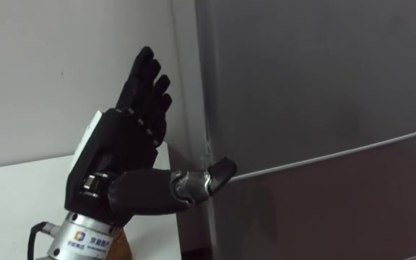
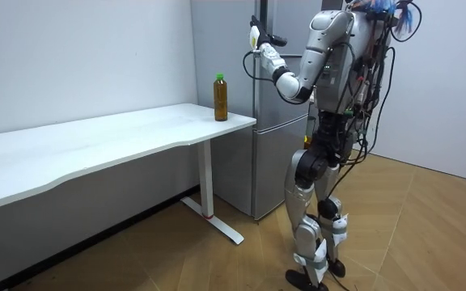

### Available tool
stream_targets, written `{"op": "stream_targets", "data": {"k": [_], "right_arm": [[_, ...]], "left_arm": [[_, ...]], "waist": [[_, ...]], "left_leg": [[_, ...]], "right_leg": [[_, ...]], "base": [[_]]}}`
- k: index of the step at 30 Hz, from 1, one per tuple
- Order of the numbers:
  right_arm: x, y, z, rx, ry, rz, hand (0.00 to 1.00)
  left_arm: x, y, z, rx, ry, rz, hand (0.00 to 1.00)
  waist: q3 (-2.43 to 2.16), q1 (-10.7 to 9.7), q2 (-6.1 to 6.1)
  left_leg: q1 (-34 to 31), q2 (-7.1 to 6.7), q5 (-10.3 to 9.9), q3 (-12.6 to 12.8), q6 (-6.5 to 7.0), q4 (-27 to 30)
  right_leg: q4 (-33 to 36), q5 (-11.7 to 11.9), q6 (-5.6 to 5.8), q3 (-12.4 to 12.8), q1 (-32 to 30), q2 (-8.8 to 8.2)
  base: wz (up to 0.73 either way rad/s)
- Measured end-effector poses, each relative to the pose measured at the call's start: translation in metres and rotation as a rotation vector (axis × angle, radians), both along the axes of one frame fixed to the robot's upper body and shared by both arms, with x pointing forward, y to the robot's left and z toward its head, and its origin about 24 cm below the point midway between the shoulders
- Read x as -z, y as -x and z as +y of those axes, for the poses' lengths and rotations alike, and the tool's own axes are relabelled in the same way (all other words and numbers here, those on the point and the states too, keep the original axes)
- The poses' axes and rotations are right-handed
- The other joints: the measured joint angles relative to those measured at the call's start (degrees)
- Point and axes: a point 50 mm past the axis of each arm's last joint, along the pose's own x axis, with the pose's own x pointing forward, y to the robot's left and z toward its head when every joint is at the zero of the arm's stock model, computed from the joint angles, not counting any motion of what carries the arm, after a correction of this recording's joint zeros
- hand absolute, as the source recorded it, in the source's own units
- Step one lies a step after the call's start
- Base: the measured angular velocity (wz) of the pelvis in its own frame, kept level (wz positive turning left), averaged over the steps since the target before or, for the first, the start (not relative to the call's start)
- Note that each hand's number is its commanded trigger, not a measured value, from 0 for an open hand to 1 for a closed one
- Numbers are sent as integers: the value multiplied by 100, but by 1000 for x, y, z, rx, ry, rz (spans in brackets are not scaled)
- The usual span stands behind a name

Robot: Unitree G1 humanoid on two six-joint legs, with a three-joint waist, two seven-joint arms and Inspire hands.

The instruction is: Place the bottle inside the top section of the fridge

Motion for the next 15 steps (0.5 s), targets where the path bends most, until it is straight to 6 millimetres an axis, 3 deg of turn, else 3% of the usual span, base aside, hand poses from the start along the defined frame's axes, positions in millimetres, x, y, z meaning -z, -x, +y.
{"op": "stream_targets", "data": {"k": [9,15], "right_arm": [[0,2,0,-9,2,10,0],[0,2,0,-15,3,9,0]], "left_arm": [[0,0,-11,101,54,23,0],[2,1,-20,152,38,31,0]], "waist": [[8,-59,-13],[15,-120,-33]], "left_leg": [[51,-2,1,5,-2,-49],[134,4,0,86,-3,-108]], "right_leg": [[2,-1,0,15,19,0],[-94,1,2,151,73,29]], "base": [[0],[-8]]}}
